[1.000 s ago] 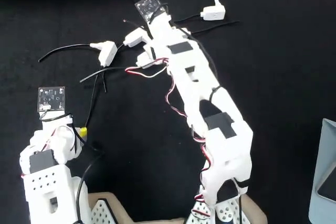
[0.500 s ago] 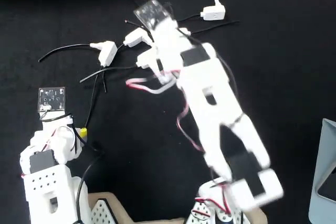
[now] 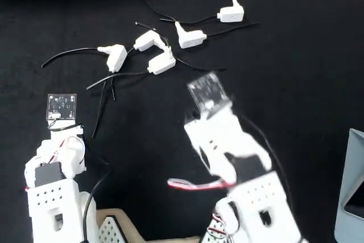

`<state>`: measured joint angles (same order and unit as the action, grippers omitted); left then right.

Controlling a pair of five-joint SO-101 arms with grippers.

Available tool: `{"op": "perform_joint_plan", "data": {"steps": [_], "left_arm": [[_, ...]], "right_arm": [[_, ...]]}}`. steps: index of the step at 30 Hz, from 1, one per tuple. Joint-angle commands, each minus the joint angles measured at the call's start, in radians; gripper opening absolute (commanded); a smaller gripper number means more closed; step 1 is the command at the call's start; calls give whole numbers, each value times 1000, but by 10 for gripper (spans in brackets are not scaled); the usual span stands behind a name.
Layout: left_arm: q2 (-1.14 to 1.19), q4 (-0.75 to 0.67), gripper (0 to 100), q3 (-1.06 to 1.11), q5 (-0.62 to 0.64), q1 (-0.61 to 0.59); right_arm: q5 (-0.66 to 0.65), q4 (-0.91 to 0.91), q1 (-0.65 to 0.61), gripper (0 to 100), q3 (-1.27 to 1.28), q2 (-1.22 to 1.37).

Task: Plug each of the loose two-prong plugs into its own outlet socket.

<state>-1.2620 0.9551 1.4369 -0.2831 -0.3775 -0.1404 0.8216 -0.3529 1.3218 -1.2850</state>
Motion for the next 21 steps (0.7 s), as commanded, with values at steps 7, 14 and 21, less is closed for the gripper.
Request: {"op": "perform_joint_plan", "data": {"steps": [7,14,21], "left_arm": [[-304,46,28,56,52,13],[-565,178,29,133,51,102],[-557,112,30,214,51,232]], "right_arm": [[66,-18,8,13,298,-489],[126,54,6,14,361,-601],[299,153,8,14,361,-596]]}}
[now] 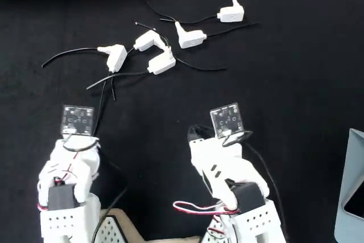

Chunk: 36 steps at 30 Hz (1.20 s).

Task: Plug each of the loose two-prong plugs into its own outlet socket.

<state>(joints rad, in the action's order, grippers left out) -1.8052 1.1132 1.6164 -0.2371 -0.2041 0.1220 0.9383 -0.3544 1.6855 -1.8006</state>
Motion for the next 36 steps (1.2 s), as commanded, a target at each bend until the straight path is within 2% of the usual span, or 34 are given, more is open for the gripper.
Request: {"op": "perform_joint_plan", "data": {"steps": [1,5,13,26,36], "left_arm": [[-15,-55,30,48,3,70],[-15,-95,30,84,3,90],[-15,-77,30,84,11,88],[-15,161,30,84,11,87],[-15,161,30,84,9,84]], "right_arm": [[37,58,9,13,-2,-81],[37,147,9,13,-2,-81],[35,361,9,15,-2,-81],[37,361,6,15,-2,-81],[37,361,6,15,-2,-81]]}}
